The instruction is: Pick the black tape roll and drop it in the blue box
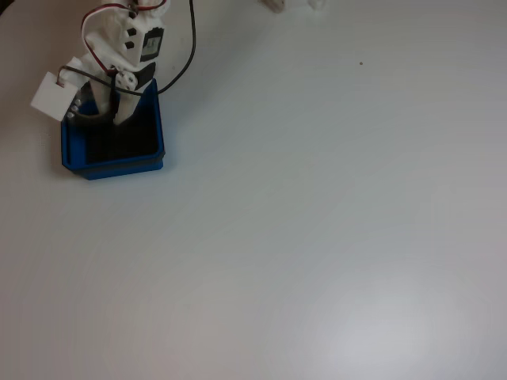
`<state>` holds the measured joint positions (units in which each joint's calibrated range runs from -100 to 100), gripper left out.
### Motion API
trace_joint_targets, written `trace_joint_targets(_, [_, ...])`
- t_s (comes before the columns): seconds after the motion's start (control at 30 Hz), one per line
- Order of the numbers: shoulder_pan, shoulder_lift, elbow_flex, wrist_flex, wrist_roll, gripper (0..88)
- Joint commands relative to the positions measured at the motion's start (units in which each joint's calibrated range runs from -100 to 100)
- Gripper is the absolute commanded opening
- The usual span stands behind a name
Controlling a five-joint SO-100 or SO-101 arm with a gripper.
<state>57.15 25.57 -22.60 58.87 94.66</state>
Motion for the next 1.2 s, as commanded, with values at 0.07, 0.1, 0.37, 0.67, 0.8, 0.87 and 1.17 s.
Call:
trace_joint_targets(0.07, [0.25, -1.41, -3.9, 0.13, -0.26, 1.8])
trace_joint_targets(0.1, [0.25, -1.41, -3.9, 0.13, -0.26, 1.8])
trace_joint_targets(0.37, [0.25, -1.49, -3.81, 0.29, -0.18, 1.9])
trace_joint_targets(0.67, [-0.92, -5.25, -3.19, 0.29, -0.26, 2.0])
trace_joint_targets(0.8, [-2.09, -5.0, -3.1, 0.29, -0.26, 2.2])
trace_joint_targets(0.87, [-2.09, -5.0, -3.1, 0.29, -0.26, 2.2])
trace_joint_targets(1.17, [-2.09, -4.92, -3.1, 0.29, -0.26, 2.3])
